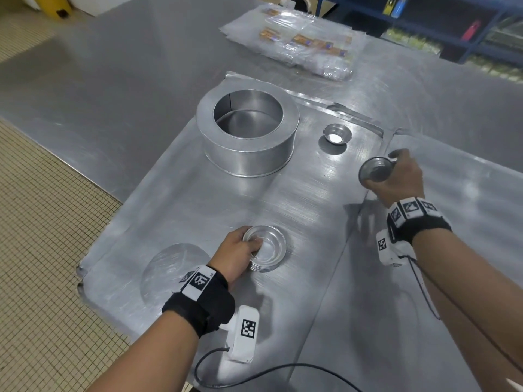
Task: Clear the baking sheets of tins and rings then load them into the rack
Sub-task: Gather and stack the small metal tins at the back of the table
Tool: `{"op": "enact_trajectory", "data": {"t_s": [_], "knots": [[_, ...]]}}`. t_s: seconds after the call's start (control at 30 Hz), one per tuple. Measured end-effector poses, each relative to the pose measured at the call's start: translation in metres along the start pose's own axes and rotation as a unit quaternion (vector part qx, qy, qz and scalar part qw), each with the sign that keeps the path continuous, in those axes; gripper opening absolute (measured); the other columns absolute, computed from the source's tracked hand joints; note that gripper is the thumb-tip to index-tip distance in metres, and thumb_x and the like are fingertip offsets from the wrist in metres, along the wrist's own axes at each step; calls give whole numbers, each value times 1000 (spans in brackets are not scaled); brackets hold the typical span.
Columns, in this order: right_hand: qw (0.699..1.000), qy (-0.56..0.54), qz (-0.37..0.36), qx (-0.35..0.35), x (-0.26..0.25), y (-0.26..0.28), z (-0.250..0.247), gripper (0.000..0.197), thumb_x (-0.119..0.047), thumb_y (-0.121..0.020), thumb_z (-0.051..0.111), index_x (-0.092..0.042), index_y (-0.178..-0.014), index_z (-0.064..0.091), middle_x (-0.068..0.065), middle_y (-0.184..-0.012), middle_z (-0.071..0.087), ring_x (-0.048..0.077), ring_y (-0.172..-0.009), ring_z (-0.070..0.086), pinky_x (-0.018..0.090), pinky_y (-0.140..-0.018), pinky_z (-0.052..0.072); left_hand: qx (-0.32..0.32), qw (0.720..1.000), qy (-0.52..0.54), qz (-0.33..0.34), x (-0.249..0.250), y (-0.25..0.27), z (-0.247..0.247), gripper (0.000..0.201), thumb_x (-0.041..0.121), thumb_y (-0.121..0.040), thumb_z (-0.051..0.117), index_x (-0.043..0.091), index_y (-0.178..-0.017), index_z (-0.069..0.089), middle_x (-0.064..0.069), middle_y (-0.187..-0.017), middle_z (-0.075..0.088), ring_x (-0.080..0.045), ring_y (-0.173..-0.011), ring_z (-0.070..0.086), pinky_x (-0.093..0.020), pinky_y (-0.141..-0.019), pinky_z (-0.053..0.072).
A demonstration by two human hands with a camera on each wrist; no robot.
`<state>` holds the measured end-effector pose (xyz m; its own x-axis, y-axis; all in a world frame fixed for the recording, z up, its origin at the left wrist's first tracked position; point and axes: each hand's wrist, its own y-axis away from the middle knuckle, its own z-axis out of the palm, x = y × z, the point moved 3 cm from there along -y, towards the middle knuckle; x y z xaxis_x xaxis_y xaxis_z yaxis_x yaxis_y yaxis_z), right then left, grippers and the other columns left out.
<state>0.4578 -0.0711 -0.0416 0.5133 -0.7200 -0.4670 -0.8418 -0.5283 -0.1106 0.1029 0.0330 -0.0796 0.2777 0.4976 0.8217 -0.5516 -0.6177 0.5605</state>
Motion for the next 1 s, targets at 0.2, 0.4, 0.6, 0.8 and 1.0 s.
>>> {"op": "enact_trajectory", "data": {"t_s": [0.2, 0.4, 0.6, 0.8, 1.0], "knots": [[986, -127, -109, 10, -41, 87, 0, 73, -30, -67, 89, -22, -130, 53, 8, -125, 47, 24, -108, 58, 38, -96, 54, -7, 1000, 8, -9, 3, 7, 2, 27, 17, -73, 67, 9, -98, 71, -4, -74, 67, -24, -74, 60, -44, -79, 49], [944, -276, -178, 20, -84, 169, -2, 67, -20, -68, 91, -5, -122, 54, 5, -116, 56, 10, -104, 63, 31, -90, 57, -23, 999, 40, -15, 6, 10, 3, 20, 34, -78, 75, 17, -88, 77, -9, -84, 69, -28, -83, 62, -52, -89, 49], [925, -334, -183, -20, -103, 214, 13, 67, -24, -67, 93, -11, -121, 55, -3, -114, 67, 11, -102, 69, 34, -85, 59, -52, 997, 60, -18, 9, 16, 6, 44, 44, -96, 59, 6, -110, 72, -18, -105, 74, -33, -96, 71, -45, -95, 51], [920, -346, -178, -53, -105, 230, 28, 67, -27, -69, 88, -15, -123, 51, -6, -122, 64, 8, -107, 67, 34, -88, 58, -79, 994, 76, -19, 12, 21, 6, 53, 49, -100, 47, 5, -117, 70, -20, -111, 73, -33, -105, 70, -43, -98, 51], [918, -344, -146, -134, -111, 233, 38, 71, -29, -71, 88, -20, -128, 48, -12, -119, 67, 4, -106, 67, 33, -88, 57, -50, 998, 45, -3, 8, 14, 4, 51, 37, -75, 77, 2, -112, 69, -29, -112, 68, -40, -98, 69, -55, -97, 50]]}}
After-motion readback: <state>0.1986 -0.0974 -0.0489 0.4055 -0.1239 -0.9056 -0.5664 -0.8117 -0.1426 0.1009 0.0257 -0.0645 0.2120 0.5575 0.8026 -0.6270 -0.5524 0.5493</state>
